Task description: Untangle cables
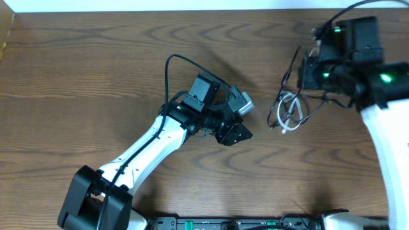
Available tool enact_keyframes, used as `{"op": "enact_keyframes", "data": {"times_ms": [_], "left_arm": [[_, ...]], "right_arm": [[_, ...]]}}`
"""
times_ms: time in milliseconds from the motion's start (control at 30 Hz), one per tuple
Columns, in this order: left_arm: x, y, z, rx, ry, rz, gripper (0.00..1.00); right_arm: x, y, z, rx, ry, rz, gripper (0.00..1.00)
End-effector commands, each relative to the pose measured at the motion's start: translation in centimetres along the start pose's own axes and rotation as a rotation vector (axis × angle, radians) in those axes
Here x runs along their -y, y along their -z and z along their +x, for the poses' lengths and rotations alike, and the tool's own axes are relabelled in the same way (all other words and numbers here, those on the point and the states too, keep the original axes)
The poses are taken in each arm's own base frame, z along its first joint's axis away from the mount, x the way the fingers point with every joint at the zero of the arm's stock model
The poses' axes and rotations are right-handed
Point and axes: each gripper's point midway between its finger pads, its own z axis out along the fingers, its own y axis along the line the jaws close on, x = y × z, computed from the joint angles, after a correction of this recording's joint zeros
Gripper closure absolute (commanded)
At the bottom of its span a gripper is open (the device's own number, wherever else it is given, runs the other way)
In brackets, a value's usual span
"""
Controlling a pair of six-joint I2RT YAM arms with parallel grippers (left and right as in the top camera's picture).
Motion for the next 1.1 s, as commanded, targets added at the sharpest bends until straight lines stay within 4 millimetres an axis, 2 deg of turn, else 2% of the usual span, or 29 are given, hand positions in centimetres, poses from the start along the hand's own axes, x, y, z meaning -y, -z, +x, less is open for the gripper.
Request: {"op": "enact_keyframes", "data": {"times_ms": [0, 100, 167, 333, 567, 733, 900, 967, 1067], "left_arm": [[1.3, 0.1, -0.8, 0.037, -0.019, 0.071, 0.39], [2.9, 0.2, -2.0, 0.093, -0.099, 0.157, 0.38], [3.2, 0.1, -2.7, 0.114, -0.129, 0.162, 0.38], [4.0, -0.4, -3.6, 0.142, -0.191, 0.167, 0.38], [3.4, -1.3, -3.9, 0.133, -0.222, 0.081, 0.39], [3.8, -1.4, -4.4, 0.151, -0.245, 0.086, 0.38], [4.2, -1.8, -4.5, 0.149, -0.256, 0.093, 0.39], [4.4, -2.0, -4.3, 0.144, -0.257, 0.097, 0.44], [4.4, -2.4, -4.1, 0.134, -0.253, 0.102, 0.44]], "right_arm": [[-3.2, 3.7, -0.6, 0.078, 0.152, -0.141, 0.99], [-6.4, 4.2, 0.8, 0.048, 0.325, -0.342, 0.99], [-7.8, 4.7, 1.4, 0.040, 0.372, -0.434, 0.99], [-7.9, 4.8, 1.5, 0.039, 0.369, -0.440, 0.99], [-7.8, 4.9, 2.0, 0.015, 0.357, -0.444, 0.99], [-7.8, 4.9, 2.1, 0.012, 0.356, -0.444, 0.99], [-7.8, 4.9, 2.1, 0.012, 0.356, -0.444, 0.99], [-7.8, 4.9, 2.1, 0.012, 0.356, -0.445, 0.99], [-8.1, 5.1, 2.2, 0.009, 0.355, -0.465, 0.99]]}}
